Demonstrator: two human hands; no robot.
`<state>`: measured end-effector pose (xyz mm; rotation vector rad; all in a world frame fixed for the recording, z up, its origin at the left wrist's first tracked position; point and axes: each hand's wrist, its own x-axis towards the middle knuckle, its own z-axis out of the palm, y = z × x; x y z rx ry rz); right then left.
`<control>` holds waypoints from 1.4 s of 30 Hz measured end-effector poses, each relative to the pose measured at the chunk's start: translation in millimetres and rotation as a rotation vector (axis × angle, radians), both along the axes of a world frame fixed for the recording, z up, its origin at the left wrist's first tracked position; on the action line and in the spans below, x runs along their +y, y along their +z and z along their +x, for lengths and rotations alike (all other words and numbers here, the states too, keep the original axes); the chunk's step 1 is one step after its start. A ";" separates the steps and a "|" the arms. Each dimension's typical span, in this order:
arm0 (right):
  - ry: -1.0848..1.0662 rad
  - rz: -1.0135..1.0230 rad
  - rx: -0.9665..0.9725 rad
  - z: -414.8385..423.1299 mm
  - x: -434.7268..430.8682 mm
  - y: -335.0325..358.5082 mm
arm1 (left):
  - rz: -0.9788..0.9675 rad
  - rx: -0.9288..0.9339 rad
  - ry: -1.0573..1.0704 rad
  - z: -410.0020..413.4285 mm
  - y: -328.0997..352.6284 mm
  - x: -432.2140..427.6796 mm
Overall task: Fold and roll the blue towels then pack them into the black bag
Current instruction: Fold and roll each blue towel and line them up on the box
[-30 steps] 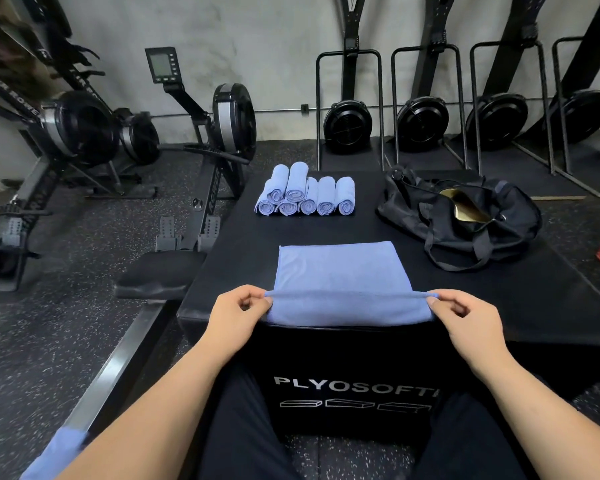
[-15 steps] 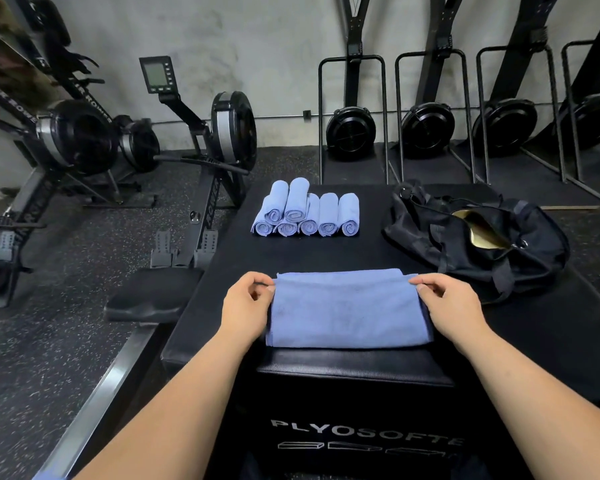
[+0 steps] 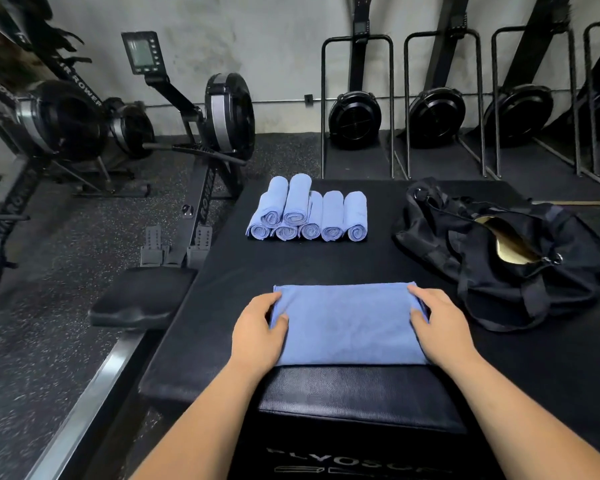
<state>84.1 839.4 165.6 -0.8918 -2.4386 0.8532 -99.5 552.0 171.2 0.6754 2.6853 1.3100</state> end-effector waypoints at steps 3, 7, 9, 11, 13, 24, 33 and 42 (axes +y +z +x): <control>0.007 -0.006 0.013 -1.9 1.7 1.2 | 0.008 -0.015 0.011 -1.0 -0.5 -0.5; 0.019 -0.013 0.036 -0.8 2.2 3.6 | 0.036 -0.017 0.012 0.4 -0.8 0.0; 0.003 -0.040 0.042 -1.7 3.6 4.8 | 0.041 -0.007 0.014 1.7 -0.4 0.2; -0.012 -0.059 0.040 -3.5 5.0 4.9 | 0.025 0.011 -0.001 1.7 -0.9 0.3; -0.016 -0.056 0.020 -5.2 5.0 5.5 | -0.015 0.043 -0.032 0.3 -1.7 0.5; 0.203 0.364 -0.324 -48.3 -54.0 28.0 | -0.465 0.374 -0.273 27.5 16.6 53.8; 0.346 0.440 -0.548 -17.1 -29.4 17.0 | -0.717 0.372 -0.355 22.0 -7.5 35.6; 0.239 0.415 -0.555 -8.7 -42.4 9.6 | -0.697 0.446 -0.287 33.8 -5.9 27.2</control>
